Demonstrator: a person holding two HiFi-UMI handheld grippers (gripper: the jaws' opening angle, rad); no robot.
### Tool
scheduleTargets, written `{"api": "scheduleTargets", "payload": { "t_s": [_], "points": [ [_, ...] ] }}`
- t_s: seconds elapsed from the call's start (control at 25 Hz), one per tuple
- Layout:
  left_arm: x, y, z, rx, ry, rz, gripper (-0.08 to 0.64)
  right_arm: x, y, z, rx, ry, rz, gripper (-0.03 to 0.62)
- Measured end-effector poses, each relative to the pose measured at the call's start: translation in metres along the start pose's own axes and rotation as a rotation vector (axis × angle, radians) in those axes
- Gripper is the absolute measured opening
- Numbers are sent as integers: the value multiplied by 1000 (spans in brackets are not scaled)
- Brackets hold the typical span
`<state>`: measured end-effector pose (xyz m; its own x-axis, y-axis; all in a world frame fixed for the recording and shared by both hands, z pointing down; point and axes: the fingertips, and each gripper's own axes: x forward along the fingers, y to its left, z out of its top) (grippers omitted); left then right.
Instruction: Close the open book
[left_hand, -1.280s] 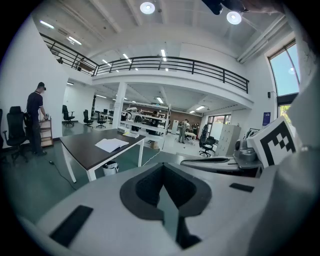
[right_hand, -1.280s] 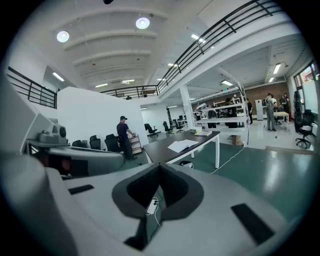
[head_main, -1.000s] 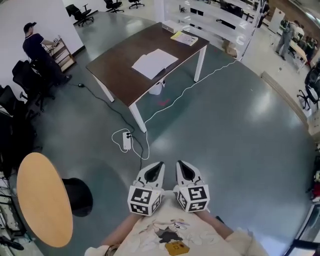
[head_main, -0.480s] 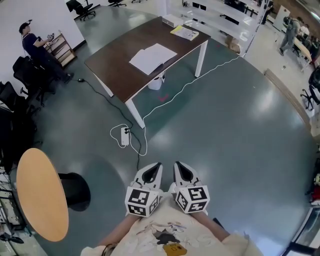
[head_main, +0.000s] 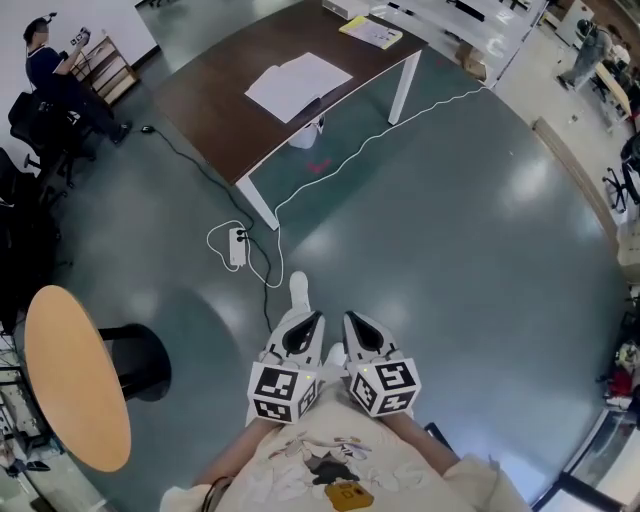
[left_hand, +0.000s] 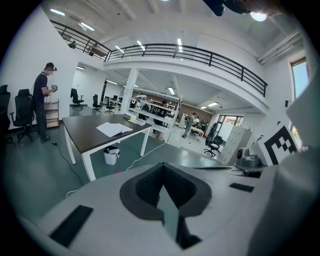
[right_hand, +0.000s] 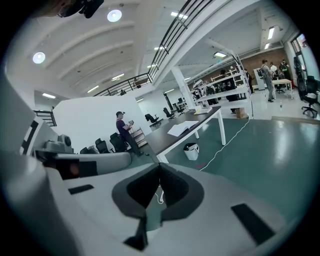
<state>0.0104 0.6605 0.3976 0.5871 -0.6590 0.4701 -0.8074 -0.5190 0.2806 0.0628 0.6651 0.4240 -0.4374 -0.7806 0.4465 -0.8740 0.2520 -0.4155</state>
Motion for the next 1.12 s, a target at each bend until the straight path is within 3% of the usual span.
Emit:
{"api": "scheduleTargets", "payload": {
  "t_s": [0.28, 0.48, 0.68, 0.96, 1.12],
  "points": [
    [87, 85, 55, -57, 6, -26, 6, 98, -47, 61, 25, 4, -94, 6],
    [134, 162, 134, -40, -19, -48, 6, 194, -43, 135, 1, 0, -111, 6],
    [175, 255, 184, -98, -13, -22, 6, 288, -35, 190, 6, 3, -116, 6],
    [201, 301, 217, -128, 7, -45, 6, 340, -24, 226, 10, 23, -124, 6],
    [226, 313, 223, -148, 13, -30, 6, 365, -39, 236, 27, 48, -104, 6]
  ]
}}
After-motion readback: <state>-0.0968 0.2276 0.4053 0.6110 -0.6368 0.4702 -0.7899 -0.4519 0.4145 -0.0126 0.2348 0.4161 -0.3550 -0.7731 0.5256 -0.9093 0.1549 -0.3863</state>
